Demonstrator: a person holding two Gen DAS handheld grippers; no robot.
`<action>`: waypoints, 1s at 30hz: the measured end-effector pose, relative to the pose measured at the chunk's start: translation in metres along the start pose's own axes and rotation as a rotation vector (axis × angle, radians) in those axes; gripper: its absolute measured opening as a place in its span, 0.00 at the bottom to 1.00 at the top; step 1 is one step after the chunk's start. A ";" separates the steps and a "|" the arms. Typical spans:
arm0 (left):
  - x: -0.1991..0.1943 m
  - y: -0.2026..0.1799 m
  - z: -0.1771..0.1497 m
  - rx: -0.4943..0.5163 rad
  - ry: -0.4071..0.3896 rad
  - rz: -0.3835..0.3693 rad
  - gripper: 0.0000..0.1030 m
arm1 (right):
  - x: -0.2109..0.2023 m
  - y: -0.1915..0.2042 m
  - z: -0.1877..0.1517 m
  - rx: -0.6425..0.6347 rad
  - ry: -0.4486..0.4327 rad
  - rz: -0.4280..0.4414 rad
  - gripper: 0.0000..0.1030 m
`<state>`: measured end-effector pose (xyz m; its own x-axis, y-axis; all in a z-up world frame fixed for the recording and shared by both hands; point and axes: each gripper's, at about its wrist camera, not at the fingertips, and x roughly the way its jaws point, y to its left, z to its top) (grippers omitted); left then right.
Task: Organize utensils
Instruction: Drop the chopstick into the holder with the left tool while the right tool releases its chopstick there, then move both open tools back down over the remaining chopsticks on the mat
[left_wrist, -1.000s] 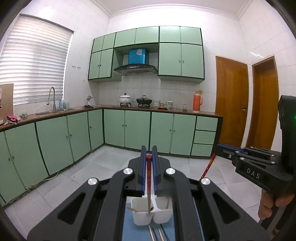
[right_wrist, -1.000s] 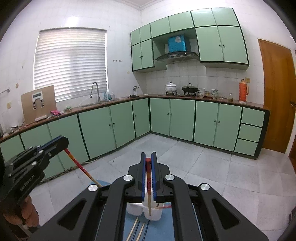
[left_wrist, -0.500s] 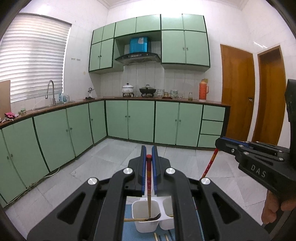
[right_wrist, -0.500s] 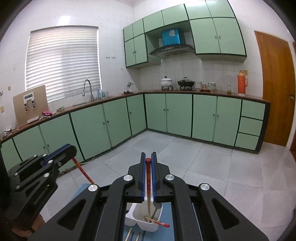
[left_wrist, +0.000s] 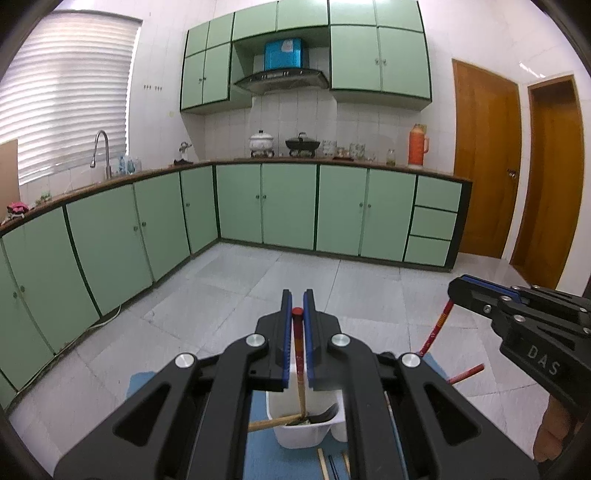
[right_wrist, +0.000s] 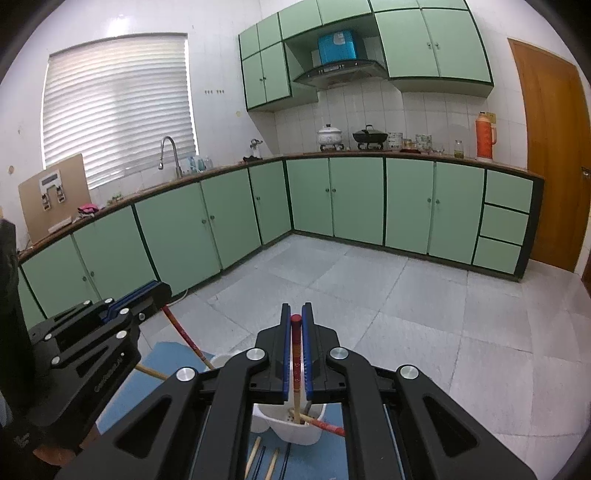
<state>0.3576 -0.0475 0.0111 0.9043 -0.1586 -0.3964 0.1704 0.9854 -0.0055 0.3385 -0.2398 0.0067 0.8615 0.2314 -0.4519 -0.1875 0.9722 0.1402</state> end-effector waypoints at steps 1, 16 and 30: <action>0.002 0.001 -0.001 0.000 0.008 0.001 0.05 | 0.002 0.000 -0.002 -0.001 0.005 -0.003 0.05; -0.010 0.015 -0.017 -0.009 0.018 -0.002 0.46 | -0.012 -0.007 -0.017 0.010 0.001 -0.045 0.33; -0.078 0.013 -0.053 -0.018 -0.017 -0.016 0.72 | -0.070 -0.010 -0.051 0.047 -0.051 -0.058 0.59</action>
<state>0.2689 -0.0188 -0.0068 0.9080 -0.1756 -0.3805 0.1784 0.9836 -0.0282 0.2560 -0.2638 -0.0080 0.8936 0.1716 -0.4149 -0.1154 0.9808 0.1572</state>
